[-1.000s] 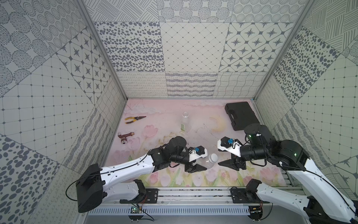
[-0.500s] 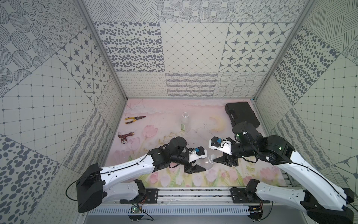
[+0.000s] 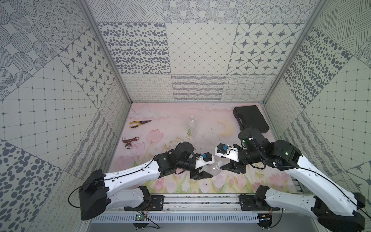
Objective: Screw on the bottle caps
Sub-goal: Screw the bottle cap onto the plastic bottle.
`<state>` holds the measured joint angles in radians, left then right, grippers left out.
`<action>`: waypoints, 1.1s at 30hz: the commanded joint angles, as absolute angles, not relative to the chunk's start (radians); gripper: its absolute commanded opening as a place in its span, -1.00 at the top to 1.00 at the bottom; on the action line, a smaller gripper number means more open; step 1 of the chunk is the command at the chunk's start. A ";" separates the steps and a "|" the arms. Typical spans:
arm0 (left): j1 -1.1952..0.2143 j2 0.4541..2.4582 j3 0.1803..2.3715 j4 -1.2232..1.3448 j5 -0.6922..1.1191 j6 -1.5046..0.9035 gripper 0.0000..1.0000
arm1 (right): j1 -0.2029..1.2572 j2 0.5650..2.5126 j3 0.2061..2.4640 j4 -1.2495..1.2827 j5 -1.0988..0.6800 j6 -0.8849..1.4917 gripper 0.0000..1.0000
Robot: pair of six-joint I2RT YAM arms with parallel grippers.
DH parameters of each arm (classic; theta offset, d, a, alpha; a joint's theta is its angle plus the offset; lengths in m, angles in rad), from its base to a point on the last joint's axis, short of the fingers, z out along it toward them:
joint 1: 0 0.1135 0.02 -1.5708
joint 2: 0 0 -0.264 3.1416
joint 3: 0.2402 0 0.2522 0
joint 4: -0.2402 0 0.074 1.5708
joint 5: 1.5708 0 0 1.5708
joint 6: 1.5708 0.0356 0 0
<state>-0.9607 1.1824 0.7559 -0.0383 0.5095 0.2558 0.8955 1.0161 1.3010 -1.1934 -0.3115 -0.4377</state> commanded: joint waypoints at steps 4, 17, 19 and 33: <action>-0.963 1.174 0.767 -0.013 0.482 0.270 -0.04 | 0.917 1.013 1.284 -1.192 -0.337 -0.439 -0.14; -0.963 1.167 0.765 -0.002 0.486 0.261 -0.03 | 0.920 1.021 1.272 -1.175 -0.301 -0.418 -0.06; -0.963 1.166 0.765 -0.004 0.488 0.261 -0.03 | 0.920 1.020 1.272 -1.171 -0.298 -0.415 -0.07; -0.963 1.166 0.767 -0.008 0.491 0.251 0.00 | 0.920 1.045 1.264 -1.144 -0.291 -0.355 0.31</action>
